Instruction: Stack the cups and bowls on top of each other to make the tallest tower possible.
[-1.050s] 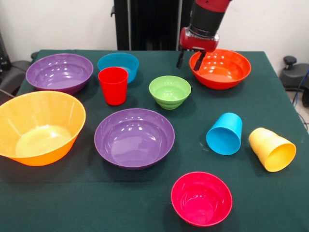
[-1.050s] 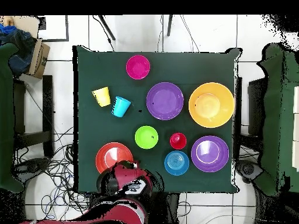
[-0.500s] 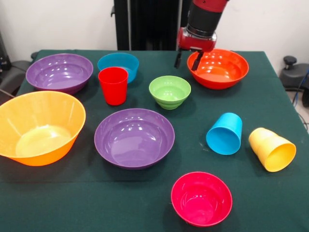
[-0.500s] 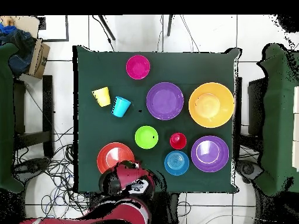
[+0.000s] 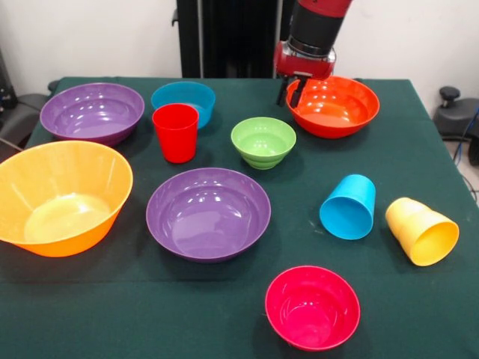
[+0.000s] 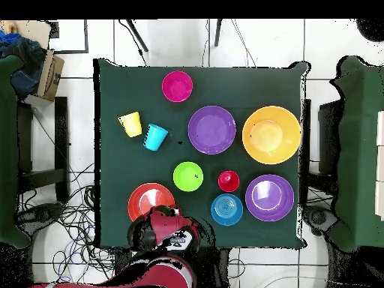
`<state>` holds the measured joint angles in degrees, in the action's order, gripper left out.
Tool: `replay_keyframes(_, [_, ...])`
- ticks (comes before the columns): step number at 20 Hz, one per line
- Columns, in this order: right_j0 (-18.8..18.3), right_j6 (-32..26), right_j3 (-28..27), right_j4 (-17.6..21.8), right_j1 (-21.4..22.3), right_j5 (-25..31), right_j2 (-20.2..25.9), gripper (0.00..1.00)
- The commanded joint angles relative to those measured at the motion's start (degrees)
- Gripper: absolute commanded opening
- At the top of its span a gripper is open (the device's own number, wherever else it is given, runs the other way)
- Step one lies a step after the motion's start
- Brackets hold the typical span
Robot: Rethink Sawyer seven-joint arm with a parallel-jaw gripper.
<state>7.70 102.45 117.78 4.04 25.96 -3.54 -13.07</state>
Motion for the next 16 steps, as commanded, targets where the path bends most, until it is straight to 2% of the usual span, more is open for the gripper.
replay_keyframes(1, [-1.0, 4.2, -4.2, 1.7, -1.6, 5.3, 6.2, 0.0])
replay_keyframes(16, [-0.7, 4.8, -4.2, 1.6, -1.8, 3.9, 6.0, 0.0])
